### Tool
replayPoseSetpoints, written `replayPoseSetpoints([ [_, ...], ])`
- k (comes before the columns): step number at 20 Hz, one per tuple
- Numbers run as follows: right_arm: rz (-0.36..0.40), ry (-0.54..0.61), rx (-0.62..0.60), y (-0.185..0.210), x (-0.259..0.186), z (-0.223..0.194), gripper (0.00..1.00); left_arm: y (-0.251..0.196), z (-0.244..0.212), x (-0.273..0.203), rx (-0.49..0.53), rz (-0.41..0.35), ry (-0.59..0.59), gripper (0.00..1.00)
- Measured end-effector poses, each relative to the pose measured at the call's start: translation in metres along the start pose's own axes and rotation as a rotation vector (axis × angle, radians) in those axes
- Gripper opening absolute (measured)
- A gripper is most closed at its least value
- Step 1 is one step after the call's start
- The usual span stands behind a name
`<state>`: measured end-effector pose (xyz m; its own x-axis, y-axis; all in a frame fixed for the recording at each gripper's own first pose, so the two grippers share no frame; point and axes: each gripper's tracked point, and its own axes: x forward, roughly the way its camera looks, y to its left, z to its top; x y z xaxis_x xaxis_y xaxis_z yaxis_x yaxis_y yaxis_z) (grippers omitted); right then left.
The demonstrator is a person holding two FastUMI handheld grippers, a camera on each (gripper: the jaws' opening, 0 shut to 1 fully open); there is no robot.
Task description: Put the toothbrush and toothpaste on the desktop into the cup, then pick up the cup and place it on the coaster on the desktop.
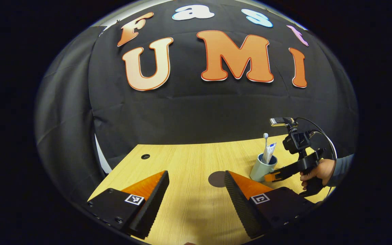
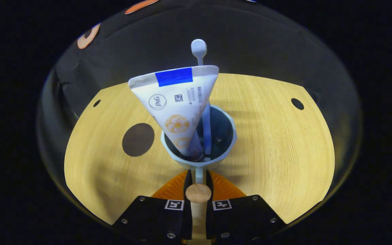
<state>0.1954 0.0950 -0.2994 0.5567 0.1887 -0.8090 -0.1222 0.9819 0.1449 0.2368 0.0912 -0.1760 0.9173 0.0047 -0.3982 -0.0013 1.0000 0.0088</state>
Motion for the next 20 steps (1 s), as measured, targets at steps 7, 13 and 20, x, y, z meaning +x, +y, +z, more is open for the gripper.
replayPoseSetpoints([
  [7, 0.035, -0.015, -0.065, 0.000, 0.001, 0.005, 0.16, 0.007, -0.009, 0.001, -0.035, -0.013, 0.007, 0.98],
  [13, 0.065, -0.034, -0.122, -0.003, 0.004, 0.009, 0.16, 0.029, -0.020, -0.003, -0.054, 0.012, 0.021, 0.97],
  [20, 0.074, -0.010, -0.172, -0.008, -0.001, 0.014, 0.16, 0.054, -0.035, 0.001, -0.050, 0.011, 0.060, 0.98],
])
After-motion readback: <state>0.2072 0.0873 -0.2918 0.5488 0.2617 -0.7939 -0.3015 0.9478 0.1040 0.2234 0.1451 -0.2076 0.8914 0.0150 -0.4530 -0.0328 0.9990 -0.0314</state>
